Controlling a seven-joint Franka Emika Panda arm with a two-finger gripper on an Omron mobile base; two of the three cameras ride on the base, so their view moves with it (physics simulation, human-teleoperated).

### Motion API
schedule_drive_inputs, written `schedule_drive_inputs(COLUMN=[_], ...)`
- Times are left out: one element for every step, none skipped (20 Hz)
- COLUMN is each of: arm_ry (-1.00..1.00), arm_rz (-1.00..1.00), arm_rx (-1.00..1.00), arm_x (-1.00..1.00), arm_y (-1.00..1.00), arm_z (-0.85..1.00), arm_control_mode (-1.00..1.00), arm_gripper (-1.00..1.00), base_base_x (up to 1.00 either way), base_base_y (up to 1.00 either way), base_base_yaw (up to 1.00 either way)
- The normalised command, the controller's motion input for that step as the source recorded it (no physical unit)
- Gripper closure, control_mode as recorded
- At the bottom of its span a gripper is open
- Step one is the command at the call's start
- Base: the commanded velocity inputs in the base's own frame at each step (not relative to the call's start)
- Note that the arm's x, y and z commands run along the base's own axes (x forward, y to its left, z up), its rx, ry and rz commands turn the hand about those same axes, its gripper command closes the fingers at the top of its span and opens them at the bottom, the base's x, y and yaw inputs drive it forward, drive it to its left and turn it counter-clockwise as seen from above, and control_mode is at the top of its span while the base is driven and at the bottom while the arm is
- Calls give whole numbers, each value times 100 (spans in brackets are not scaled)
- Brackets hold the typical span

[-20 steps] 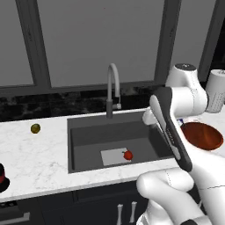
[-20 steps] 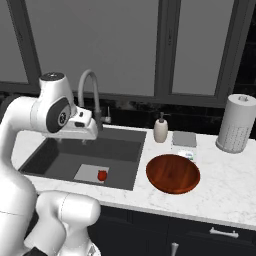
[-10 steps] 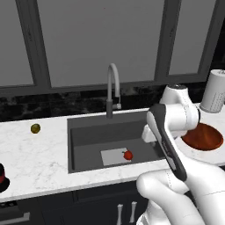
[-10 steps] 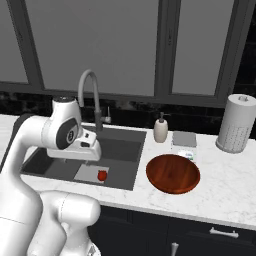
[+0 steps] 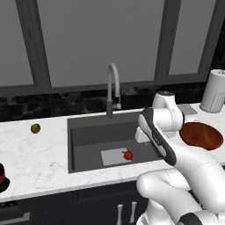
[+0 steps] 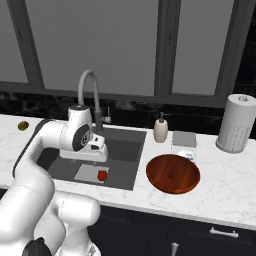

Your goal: Pick the bell pepper from the sink and place it in the bowl. Then pick the bowl and place it in the microwave. Then close the microwave door and press the start button.

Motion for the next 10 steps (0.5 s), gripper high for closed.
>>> schedule_drive_inputs(arm_ry=[0,0,0,0,0,0,0,0,5,12], arm_rz=[0,0,0,0,0,0,0,0,0,0], arm_rx=[12,12,11,11,9,8,3,0,0,0], arm_x=[67,70,78,79,79,86,82,74,62,56], arm_y=[0,0,1,0,0,1,1,1,0,3], arm_z=[-49,-49,-51,-48,-45,-46,-39,-36,-27,-24], arm_control_mode=[-100,-100,-100,-100,-100,-100,-100,-100,-100,-100], arm_gripper=[-100,-100,-100,-100,-100,-100,-100,-100,-100,-100], base_base_x=[0,0,0,0,0,0,0,0,0,0], base_base_y=[0,0,0,0,0,0,0,0,0,0], base_base_yaw=[0,0,0,0,0,0,0,0,0,0])
